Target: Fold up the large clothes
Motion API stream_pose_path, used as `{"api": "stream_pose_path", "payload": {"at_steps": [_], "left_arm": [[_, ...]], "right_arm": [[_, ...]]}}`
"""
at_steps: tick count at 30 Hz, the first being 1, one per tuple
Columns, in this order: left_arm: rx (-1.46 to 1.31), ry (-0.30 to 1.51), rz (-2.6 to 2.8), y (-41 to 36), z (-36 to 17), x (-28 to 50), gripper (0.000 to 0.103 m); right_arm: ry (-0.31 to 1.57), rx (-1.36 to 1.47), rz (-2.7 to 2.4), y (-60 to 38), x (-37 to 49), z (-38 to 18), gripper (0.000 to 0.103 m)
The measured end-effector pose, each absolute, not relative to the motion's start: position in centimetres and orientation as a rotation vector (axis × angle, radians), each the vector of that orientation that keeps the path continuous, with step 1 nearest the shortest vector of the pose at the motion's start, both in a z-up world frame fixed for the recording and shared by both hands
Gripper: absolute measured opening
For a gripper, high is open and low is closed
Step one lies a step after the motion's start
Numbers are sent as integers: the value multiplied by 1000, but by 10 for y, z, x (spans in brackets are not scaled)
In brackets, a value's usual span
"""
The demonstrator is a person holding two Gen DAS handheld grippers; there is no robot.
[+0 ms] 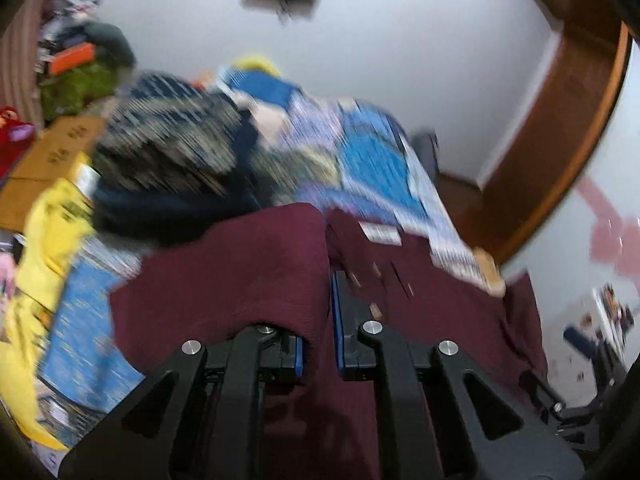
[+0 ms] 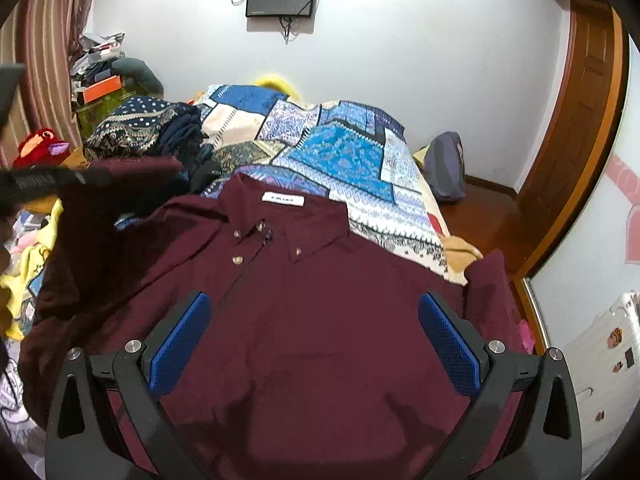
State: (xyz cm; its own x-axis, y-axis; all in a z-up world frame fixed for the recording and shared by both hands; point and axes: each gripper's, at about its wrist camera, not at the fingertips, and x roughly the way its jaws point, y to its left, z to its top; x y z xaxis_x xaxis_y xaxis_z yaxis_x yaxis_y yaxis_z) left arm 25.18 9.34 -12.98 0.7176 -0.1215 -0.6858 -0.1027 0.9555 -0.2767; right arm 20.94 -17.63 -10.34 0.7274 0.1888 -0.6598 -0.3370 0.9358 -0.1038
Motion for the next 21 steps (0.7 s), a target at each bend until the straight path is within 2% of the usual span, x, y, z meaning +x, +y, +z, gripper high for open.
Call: {"api": "stream_pose_path", "payload": {"at_steps": [6,7,11,15,16,21], "left_arm": [[-208,998,-159,34,-184,253,11],[-198,1027,-168,31,-191,250,14],[-192,1049,-179,33,-190,233,19],[-226,1006,-166,49,-169,215,58],[-226,972,-140,57,-160,207,64],[-221,884,-14,102,-134,188,69]], "right_arm": [[751,-180,340,-191,206,-108,103],[760,-167,346,-194,205,-108,103],[769,-163,346,-195,202,-108,103],[759,-191,343,-186,200,-104,103],[754,-198,349,-183,199,-102,103],[713,-252,392,-159,195,-91,103]]}}
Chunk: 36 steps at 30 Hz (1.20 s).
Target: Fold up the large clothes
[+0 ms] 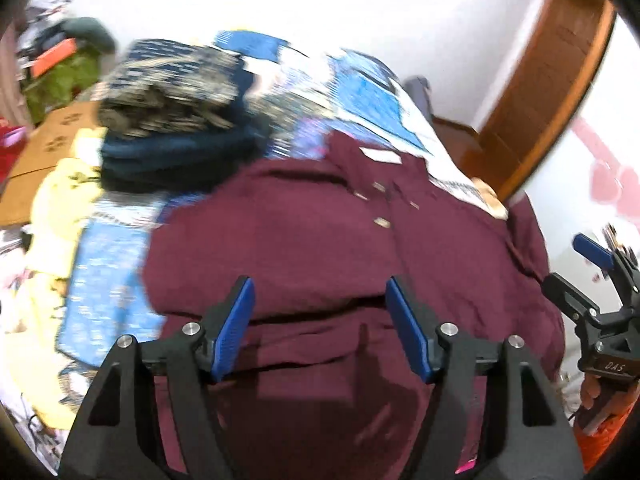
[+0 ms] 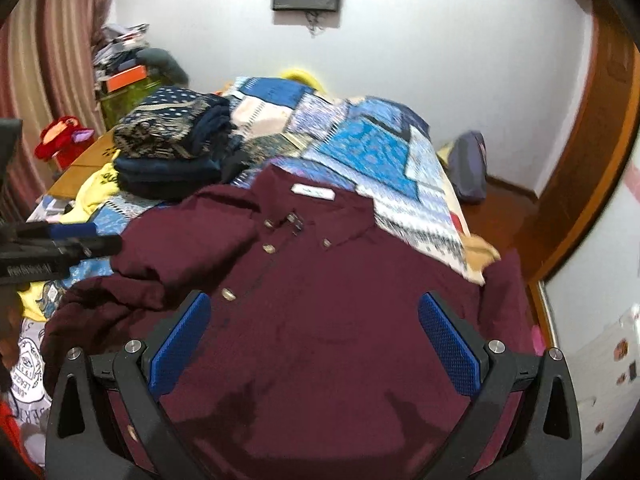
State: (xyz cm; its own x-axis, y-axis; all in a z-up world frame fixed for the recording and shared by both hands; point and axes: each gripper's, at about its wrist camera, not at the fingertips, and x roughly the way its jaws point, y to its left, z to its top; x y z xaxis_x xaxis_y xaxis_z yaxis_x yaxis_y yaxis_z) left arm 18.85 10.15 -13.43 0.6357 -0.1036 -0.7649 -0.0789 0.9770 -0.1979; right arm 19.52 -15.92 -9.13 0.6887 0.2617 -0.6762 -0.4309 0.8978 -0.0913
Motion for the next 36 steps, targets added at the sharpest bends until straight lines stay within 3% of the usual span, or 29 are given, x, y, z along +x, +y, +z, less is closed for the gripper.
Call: {"api": "stream_pose_path", "payload": {"at_steps": [4,13,26,29,33,36], "left_arm": [[-215,801,159,153,-128,165,87],[-326,818,337,254,-165,129,87],[-500,849,382,311,-221,101,87],[-533,861,363,317,-233,100,87],[-575,871,335,317,-246,102,87],[-591,893,319,315,-255,108,87]], "right_arm": [[679,-299,429,-130,201,-80,103],[733,-410,625,-31,210,-83,103],[1085,-782,778,119,227,-202,101],[1178,-805,753,127,236,-229,94],[1205,-793,728,125,242,-247,94],[1155,-848,760,127,233,-251,75]]}}
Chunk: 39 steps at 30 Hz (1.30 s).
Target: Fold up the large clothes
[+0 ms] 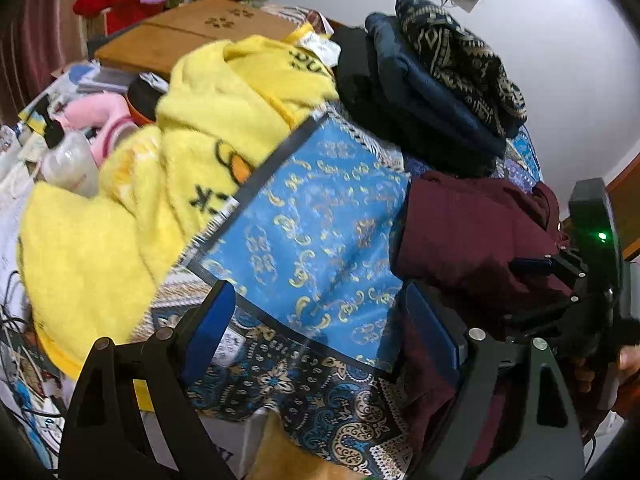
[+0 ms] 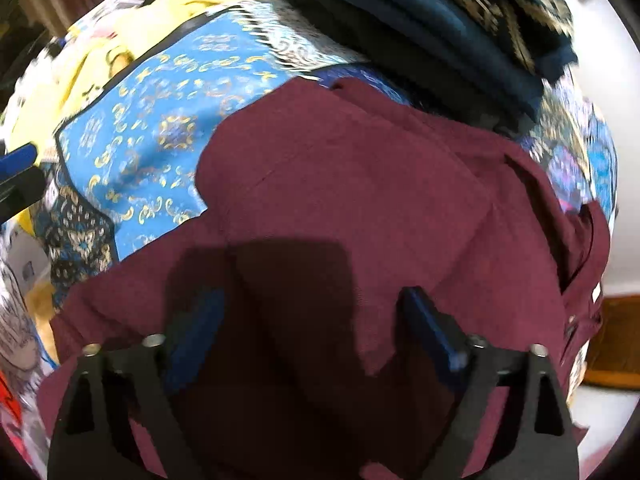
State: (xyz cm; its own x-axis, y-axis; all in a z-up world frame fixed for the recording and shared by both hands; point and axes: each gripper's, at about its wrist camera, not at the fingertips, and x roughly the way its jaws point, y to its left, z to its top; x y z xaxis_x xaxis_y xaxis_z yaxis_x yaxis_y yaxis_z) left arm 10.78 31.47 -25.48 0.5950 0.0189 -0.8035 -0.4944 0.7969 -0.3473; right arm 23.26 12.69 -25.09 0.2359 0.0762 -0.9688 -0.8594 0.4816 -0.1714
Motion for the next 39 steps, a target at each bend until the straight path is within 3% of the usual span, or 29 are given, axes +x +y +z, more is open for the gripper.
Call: {"api": "stream_pose_path", "payload": {"at_steps": [5,13,19,24,25,27,28,29,36,39], "left_arm": [[-596,907,269,300,-256,119,87],[-561,929,226,275,-247,130,87],[-508,951,200,252,-243,141,87],[-562,1040,173,248,-257,158,87],[-624,1036,149,251,-256,159,87],[-743,1017,83,255,-252,163,87],[-797,1007,47,257,-249,167,87],[-835,999,27,258,-247,170,87],[-1099,1053,-55,243,-273,207,84],[-1172,1095,-2,237,-296,221,76]], "right_arm": [[1137,-851,799,126,230,-248,13],[932,-630,756,84,243,-155,7],[744,-471,674,24,251,-81,7],[738,-423,619,-24,249,-74,9],[761,-419,610,-32,251,-76,16],[809,-414,585,-48,253,-87,42],[823,-404,565,-59,252,-93,60],[829,-390,541,-69,253,-99,67],[963,-223,488,-138,260,-124,67],[980,-153,475,-163,262,-126,67]]}}
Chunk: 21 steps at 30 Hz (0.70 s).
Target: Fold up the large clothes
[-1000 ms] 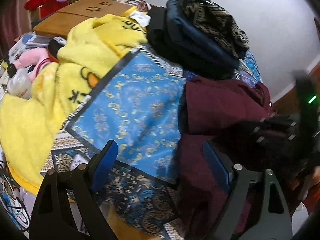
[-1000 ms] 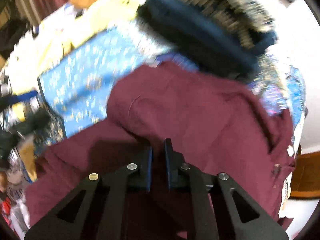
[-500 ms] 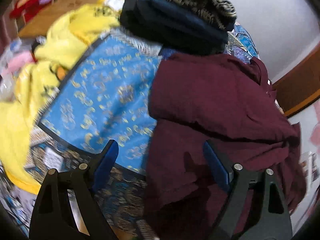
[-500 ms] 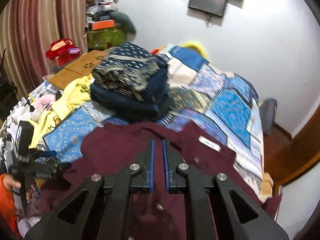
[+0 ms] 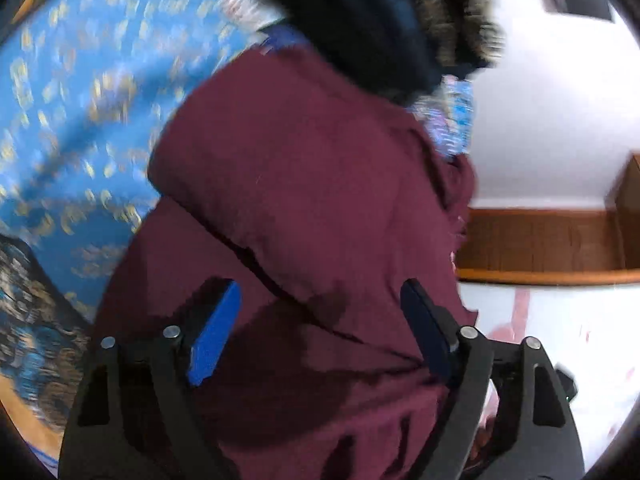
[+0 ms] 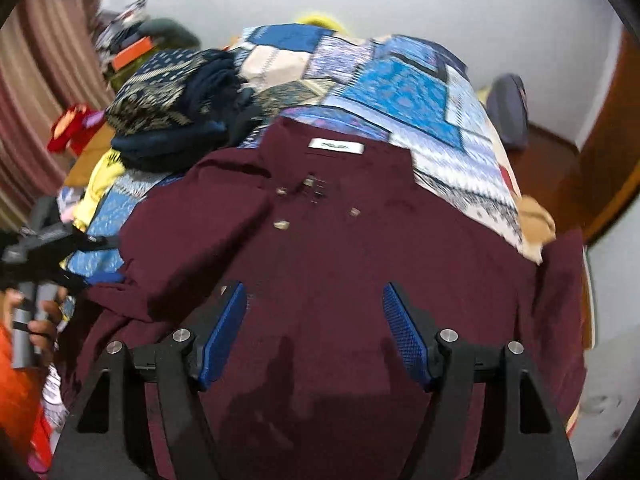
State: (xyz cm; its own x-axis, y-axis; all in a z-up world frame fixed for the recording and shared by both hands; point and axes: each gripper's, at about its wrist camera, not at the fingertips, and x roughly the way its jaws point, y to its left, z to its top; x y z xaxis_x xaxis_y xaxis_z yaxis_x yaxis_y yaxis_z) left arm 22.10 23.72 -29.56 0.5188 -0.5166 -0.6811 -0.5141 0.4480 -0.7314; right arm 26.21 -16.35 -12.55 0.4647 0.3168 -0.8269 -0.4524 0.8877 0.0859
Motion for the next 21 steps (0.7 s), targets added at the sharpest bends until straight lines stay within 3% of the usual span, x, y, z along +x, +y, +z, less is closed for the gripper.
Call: {"api": "stream_pose_path", "payload": {"at_steps": [1,3,5,7,8,9,13,21], "left_arm": [[-1182,1102,34,236,-302,224,70],[-1196,1108,108,237,-308,234,68],[-1216,1106,167,239,-309,243,61],[-1194,1110,212,239,-304,254,33],[-1187,1104,216,237,-299,258,27],[-1172,1091,218,235,-291,262,15],[-1061,1001,245,215,-242,273,6],[-819,844,18,130,-127,304,5]], "right_arm": [[982,-121,464,-175,263,-127,67],[979,-76,440,-192,263,-128,67],[978,-49,434,-205,262,-128,67],[991,-23,419,-217,264,-131,67],[996,-11,410,-222,265,-133,67],[999,7,397,-229,265,-135,67],[972,39,358,-251,266,-139,67],[930,8,343,-272,266,-124,67]]}}
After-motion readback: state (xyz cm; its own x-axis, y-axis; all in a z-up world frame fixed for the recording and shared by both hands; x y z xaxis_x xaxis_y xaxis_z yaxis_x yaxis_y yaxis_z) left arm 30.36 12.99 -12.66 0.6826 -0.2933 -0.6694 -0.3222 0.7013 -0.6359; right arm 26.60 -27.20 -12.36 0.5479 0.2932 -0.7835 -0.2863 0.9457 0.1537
